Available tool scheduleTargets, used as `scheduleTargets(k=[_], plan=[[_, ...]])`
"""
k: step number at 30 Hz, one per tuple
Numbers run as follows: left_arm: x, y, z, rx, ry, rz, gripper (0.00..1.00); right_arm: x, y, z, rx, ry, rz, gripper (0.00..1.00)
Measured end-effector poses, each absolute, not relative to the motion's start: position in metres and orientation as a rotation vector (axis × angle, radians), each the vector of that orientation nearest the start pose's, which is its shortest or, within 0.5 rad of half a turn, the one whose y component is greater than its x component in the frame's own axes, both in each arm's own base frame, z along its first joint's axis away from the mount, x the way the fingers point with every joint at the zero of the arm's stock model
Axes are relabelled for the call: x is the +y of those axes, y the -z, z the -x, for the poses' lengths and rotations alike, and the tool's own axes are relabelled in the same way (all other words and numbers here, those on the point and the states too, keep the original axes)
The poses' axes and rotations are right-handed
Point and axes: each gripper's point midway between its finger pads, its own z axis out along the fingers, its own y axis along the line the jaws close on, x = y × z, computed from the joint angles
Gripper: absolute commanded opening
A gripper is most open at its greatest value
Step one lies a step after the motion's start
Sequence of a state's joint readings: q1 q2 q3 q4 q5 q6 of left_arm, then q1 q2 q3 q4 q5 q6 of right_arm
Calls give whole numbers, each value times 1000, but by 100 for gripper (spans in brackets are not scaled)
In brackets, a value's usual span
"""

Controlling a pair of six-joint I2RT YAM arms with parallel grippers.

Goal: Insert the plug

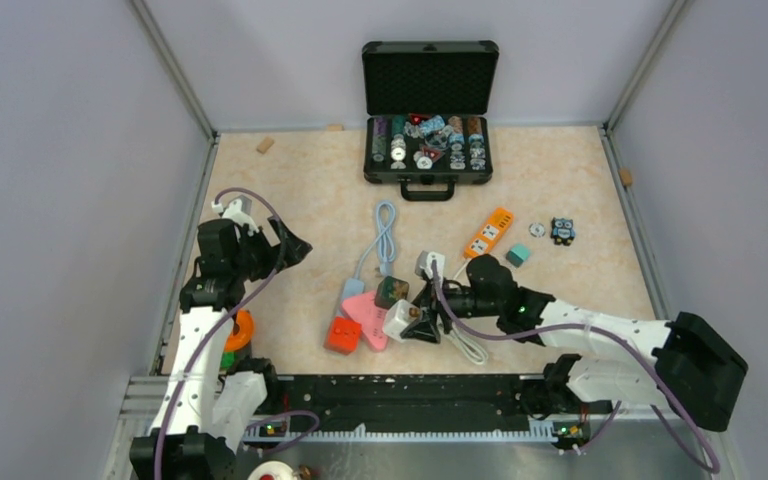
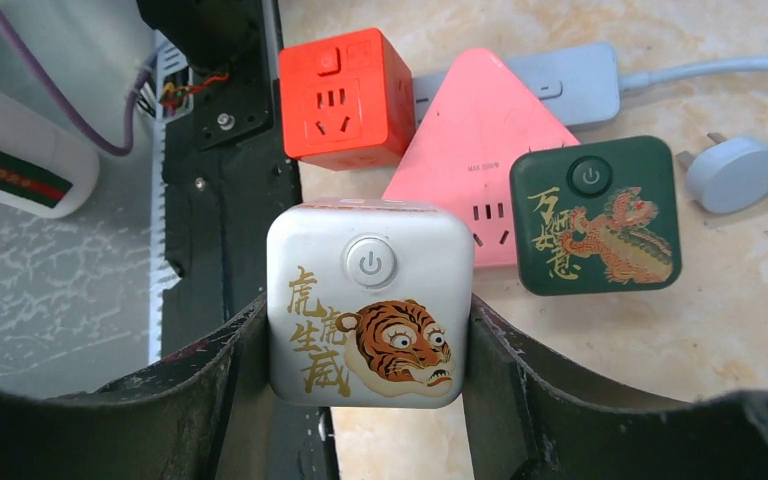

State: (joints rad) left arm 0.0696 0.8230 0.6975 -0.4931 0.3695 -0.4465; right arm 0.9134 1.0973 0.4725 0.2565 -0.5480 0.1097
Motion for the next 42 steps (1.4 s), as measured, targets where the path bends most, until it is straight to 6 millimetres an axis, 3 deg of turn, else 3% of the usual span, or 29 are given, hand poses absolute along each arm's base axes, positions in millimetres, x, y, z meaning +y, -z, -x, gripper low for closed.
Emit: scheduleTargets(k=[10,21,42], plan=[[-62,-171,-263,2179,617,356,99,335,-98,-116,1774,-1120,1226,0],[-63,-172,-262,2179,625,357,99,349,-98,-125,1727,-1087,1223,0],[-66,-170,-262,2191,647,367,99,349,-90,-133,1717,-1027,1238,0]])
